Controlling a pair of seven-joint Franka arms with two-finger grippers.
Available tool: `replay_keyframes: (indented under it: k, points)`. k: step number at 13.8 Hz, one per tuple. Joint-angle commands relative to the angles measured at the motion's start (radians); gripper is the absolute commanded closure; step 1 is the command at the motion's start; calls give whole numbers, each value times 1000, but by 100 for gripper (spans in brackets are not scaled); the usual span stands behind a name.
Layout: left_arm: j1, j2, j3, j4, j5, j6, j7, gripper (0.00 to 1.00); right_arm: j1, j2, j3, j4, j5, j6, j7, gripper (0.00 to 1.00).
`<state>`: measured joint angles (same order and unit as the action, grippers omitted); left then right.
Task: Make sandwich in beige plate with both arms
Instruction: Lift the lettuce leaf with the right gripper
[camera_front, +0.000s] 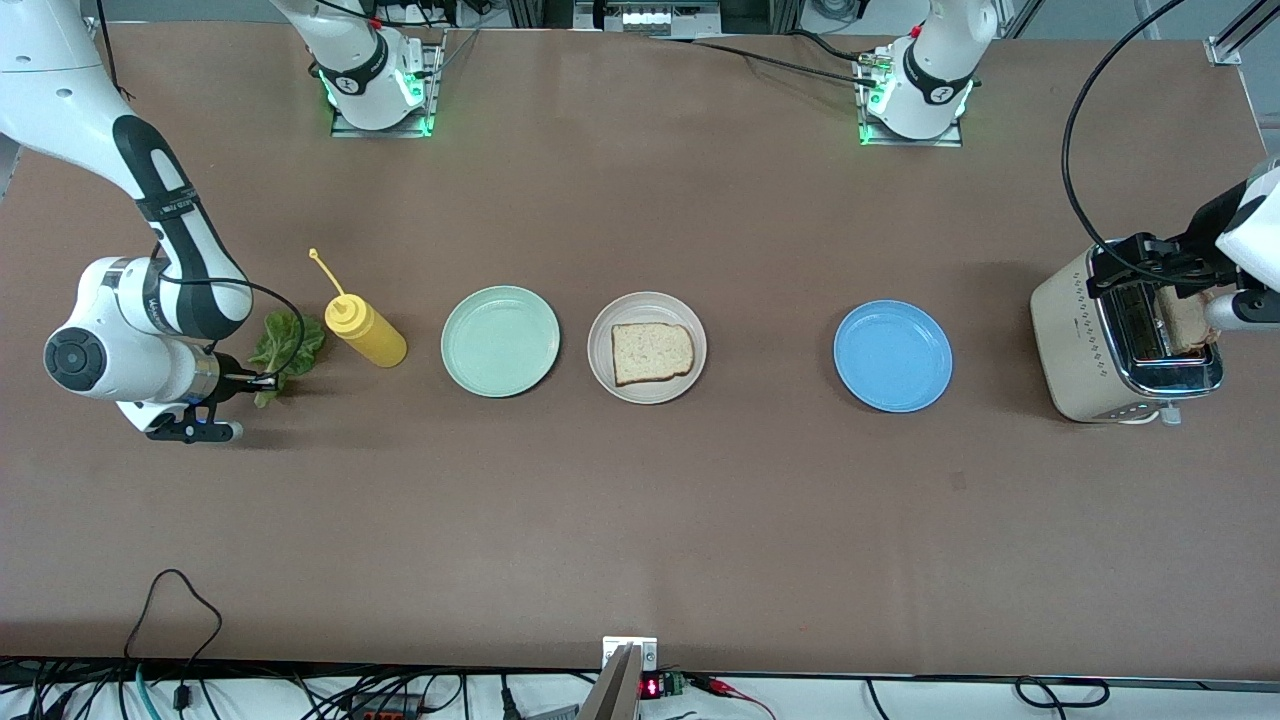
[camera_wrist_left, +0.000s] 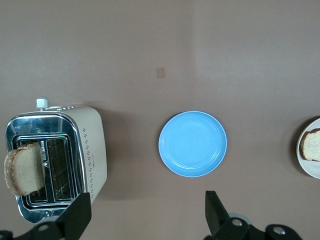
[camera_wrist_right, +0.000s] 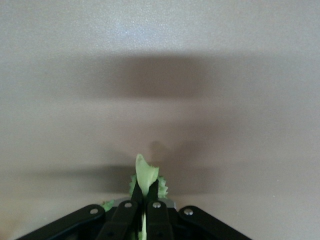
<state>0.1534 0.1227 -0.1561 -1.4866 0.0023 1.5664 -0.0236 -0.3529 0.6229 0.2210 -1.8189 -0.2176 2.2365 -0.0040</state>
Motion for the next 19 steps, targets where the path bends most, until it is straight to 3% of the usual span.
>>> replay_keyframes:
  k: [1, 7, 10, 11, 16, 19]
  points:
    - [0, -12, -2, 3, 8, -8, 18, 0, -18, -11, 8, -7, -16, 15, -31, 100]
    - [-2, -12, -2, 3, 8, -8, 18, 0, -12, -106, 23, 1, -13, -52, -41, 100]
    - [-3, -12, -2, 5, 8, -9, 18, 0, -15, -188, 55, 9, 6, -188, -48, 100]
    - [-3, -14, -2, 5, 8, -9, 18, 0, -15, -221, 67, 27, 51, -243, -50, 100]
    - [-3, -14, -2, 5, 8, -9, 18, 0, -8, -267, 121, 251, 199, -618, -34, 100]
    - [-3, -12, -2, 5, 8, -9, 18, 0, -5, -279, 123, 334, 268, -730, 8, 100]
